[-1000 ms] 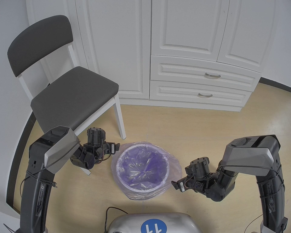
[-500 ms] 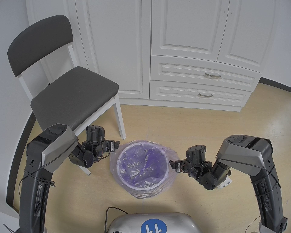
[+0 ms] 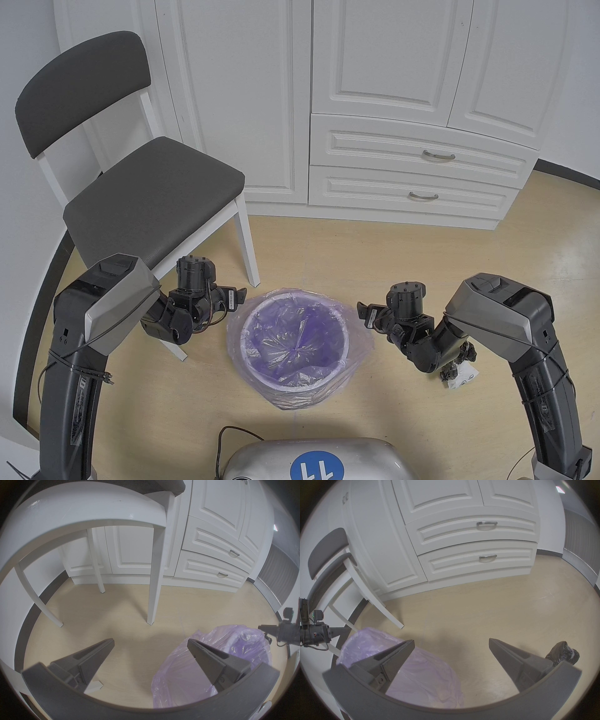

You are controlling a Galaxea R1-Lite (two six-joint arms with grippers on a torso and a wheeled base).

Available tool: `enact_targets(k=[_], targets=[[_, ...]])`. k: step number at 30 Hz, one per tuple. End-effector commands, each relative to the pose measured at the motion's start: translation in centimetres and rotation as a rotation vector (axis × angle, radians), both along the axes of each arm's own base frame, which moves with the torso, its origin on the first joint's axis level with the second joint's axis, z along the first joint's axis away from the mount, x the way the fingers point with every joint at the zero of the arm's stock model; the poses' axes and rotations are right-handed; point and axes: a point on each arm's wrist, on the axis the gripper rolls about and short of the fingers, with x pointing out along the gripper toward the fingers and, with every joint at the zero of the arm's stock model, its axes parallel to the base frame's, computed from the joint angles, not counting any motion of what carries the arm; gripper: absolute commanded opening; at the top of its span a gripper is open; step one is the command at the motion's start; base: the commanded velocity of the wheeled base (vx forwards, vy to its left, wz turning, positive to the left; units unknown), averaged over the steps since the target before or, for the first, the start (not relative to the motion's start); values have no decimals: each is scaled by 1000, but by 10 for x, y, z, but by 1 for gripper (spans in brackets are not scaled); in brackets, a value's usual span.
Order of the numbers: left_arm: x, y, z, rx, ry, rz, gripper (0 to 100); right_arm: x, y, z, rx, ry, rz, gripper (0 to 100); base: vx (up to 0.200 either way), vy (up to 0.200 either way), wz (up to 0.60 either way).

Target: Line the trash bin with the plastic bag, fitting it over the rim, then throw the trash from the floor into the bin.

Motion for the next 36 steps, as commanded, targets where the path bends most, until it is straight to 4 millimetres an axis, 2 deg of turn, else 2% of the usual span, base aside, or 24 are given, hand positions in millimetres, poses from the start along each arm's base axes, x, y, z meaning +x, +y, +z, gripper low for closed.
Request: enact_targets(k=[1,3,4,7,9,10,11,12,15,16,19,26,27,33,36], targets=[[0,0,0,0,1,0,100,-10,-14,-3,-106,133,-6,100,0,0,0],[0,0,0,0,-1,1,100,-17,-20,3,-154,186,7,100,0,0,0],[0,0,0,1,1,1,100,-39,-29,9,-228,288,56,100,0,0,0],[0,0,-1,1,2,1,100,-60,-28,13,-257,346,167,100,0,0,0],[0,0,-1,1,2,1,100,-71,-22,13,-265,356,214,100,0,0,0],[-1,0,-1,1,4,1,100,-78,-13,14,-264,349,248,100,0,0,0],[-1,0,-1,1,4,1,100,-78,-13,14,-264,349,248,100,0,0,0],[-1,0,-1,1,4,1,100,-87,-2,12,-265,336,282,100,0,0,0],[0,0,-1,1,2,1,100,-92,10,7,-261,320,312,100,0,0,0],[-1,-1,-2,3,5,-1,100,-92,19,-4,-251,301,319,100,0,0,0],[-1,-1,-1,1,4,0,100,-81,24,-8,-200,248,294,100,0,0,0],[-1,-1,-1,1,4,0,100,-54,4,-3,-153,222,204,100,0,0,0],[-1,-1,-1,1,4,0,100,-45,0,-2,-128,206,175,100,0,0,0],[-1,-1,-1,2,2,1,100,-16,-3,-2,-40,133,62,100,0,0,0],[-1,-1,0,1,-1,1,100,-10,-2,0,-4,116,41,100,0,0,0]])
